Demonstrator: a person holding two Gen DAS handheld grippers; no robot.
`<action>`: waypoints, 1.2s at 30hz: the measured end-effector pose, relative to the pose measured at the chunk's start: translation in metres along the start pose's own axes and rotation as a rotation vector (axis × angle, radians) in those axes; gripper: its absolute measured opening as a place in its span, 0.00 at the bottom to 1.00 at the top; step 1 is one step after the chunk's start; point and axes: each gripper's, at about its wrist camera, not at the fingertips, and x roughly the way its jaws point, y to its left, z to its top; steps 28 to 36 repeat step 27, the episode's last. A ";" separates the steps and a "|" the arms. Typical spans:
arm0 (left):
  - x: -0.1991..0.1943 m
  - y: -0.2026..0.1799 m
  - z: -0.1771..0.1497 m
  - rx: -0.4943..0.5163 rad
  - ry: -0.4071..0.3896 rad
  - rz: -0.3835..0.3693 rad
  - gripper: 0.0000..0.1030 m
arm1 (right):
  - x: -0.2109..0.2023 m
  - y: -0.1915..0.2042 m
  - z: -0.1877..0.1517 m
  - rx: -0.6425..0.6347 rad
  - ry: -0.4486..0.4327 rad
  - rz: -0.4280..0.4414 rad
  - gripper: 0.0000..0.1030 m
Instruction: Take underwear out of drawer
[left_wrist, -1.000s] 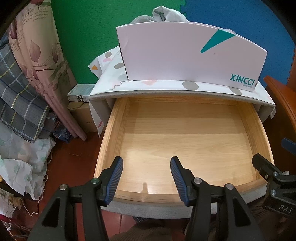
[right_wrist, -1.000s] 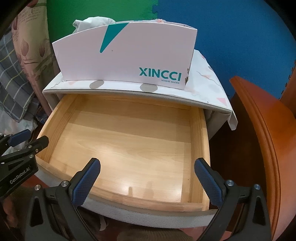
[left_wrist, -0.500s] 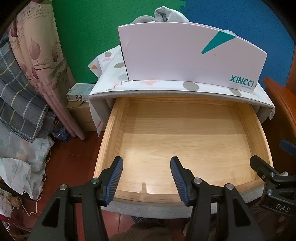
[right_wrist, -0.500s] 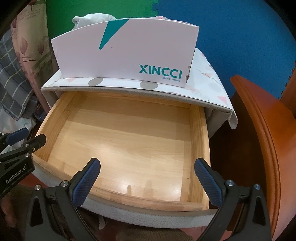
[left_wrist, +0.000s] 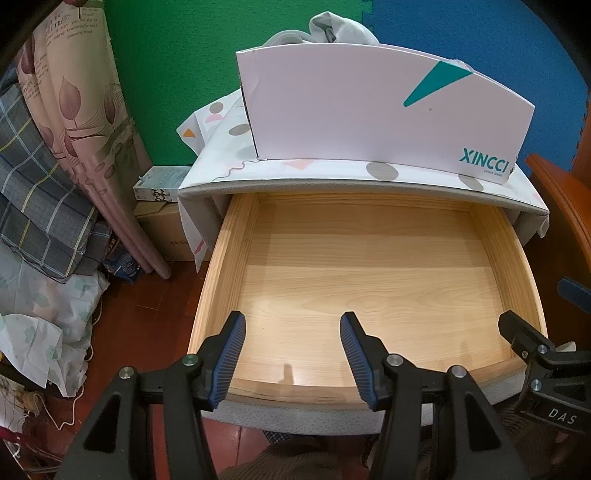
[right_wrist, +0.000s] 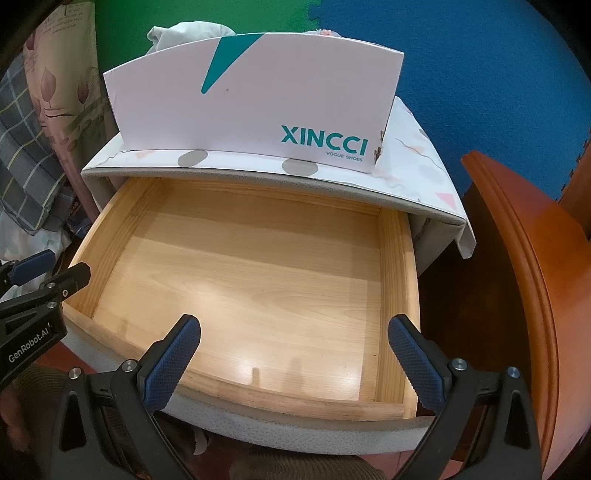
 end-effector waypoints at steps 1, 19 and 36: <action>0.000 0.000 0.000 0.000 0.000 0.000 0.53 | 0.000 0.000 0.000 -0.001 0.000 0.001 0.98; -0.002 0.000 -0.001 0.010 -0.009 0.007 0.53 | 0.000 0.000 0.000 -0.003 0.001 0.001 0.98; -0.003 -0.001 -0.001 0.016 -0.012 0.011 0.53 | 0.000 0.000 -0.001 -0.003 0.000 0.001 0.98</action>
